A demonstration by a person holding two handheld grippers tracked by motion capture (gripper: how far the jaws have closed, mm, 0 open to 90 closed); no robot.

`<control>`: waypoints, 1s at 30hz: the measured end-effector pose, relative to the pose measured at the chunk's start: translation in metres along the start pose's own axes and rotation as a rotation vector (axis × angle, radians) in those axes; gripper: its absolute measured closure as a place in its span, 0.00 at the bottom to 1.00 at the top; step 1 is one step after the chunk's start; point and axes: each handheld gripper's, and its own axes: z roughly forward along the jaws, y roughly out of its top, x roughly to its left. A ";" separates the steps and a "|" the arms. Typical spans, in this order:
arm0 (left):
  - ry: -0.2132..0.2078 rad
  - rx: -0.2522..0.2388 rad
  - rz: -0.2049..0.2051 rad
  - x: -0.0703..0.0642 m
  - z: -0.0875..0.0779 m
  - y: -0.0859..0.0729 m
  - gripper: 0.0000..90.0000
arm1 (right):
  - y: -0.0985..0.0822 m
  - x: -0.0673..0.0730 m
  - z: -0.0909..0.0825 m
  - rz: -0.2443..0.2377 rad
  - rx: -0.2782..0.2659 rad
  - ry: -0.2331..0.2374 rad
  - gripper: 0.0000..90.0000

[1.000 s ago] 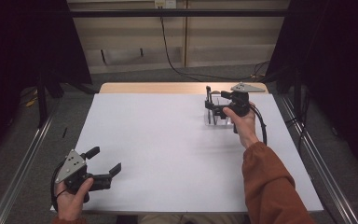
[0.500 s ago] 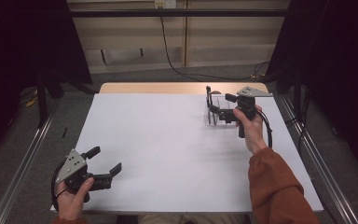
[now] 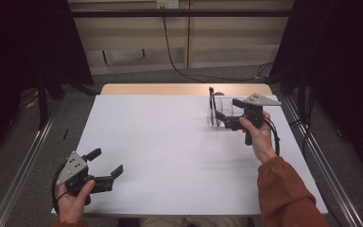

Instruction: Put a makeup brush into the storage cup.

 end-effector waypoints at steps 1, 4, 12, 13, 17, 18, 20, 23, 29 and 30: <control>0.001 -0.001 0.001 0.000 0.000 0.000 0.02 | 0.000 0.000 -0.002 0.000 -0.003 -0.001 0.08; 0.002 0.000 0.001 0.000 0.000 0.000 0.02 | 0.000 0.001 -0.008 -0.002 -0.006 -0.003 0.07; 0.004 -0.002 0.002 0.000 -0.001 0.000 0.02 | -0.006 0.004 -0.024 0.004 -0.009 -0.005 0.04; 0.003 -0.001 0.003 0.000 -0.001 0.000 0.02 | -0.007 0.004 -0.026 0.000 -0.008 -0.007 0.03; 0.005 -0.002 0.004 0.000 -0.002 0.000 0.02 | -0.011 0.007 -0.034 -0.001 -0.003 -0.012 0.01; 0.005 -0.002 0.004 0.000 -0.002 0.000 0.02 | -0.011 0.007 -0.037 0.000 0.000 -0.011 0.01; 0.005 -0.002 0.003 0.000 -0.002 0.000 0.02 | -0.012 0.007 -0.041 0.000 -0.007 -0.018 0.01; 0.007 -0.001 0.003 -0.001 -0.001 0.000 0.02 | -0.015 0.008 -0.046 0.007 -0.014 -0.028 0.01; 0.009 -0.006 -0.002 -0.001 -0.002 0.000 0.02 | -0.020 0.011 -0.058 0.012 -0.014 -0.026 0.01; 0.010 -0.006 -0.001 -0.001 -0.002 0.000 0.02 | -0.022 0.011 -0.060 0.012 -0.009 -0.026 0.01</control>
